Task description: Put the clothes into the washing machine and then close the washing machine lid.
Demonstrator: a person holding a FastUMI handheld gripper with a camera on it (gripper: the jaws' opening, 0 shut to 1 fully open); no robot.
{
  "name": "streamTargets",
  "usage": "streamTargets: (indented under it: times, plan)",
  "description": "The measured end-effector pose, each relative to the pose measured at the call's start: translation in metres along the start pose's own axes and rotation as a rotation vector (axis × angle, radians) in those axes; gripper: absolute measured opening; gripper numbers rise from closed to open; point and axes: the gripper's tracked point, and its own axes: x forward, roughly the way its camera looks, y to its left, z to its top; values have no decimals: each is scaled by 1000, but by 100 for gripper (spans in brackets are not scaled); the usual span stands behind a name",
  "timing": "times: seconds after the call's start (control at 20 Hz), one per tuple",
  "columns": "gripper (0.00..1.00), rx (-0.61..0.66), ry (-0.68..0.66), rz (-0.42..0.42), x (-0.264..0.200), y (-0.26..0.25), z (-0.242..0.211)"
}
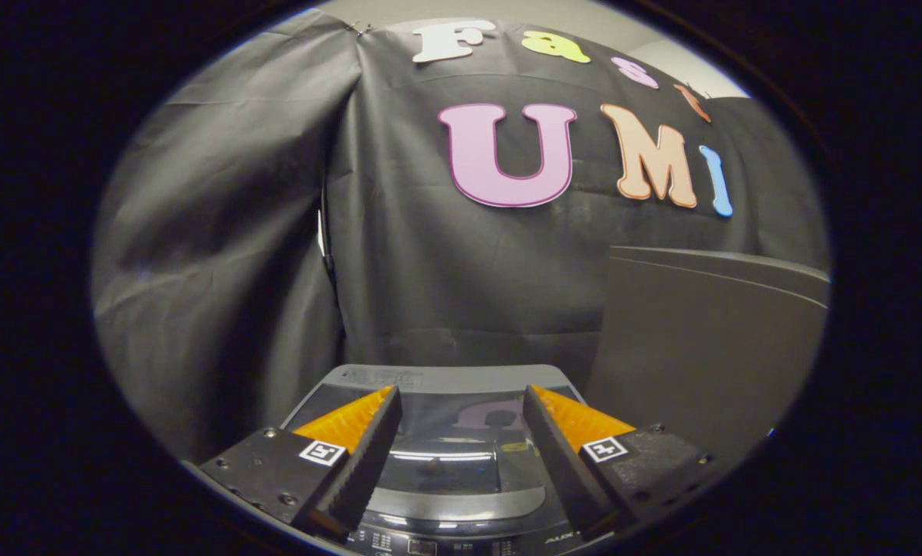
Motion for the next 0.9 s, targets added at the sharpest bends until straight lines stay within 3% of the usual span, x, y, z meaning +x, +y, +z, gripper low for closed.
streamTargets:
  times: [0.9]
  plan:
    - [96, -11, -3, 60, -125, -17, 20]
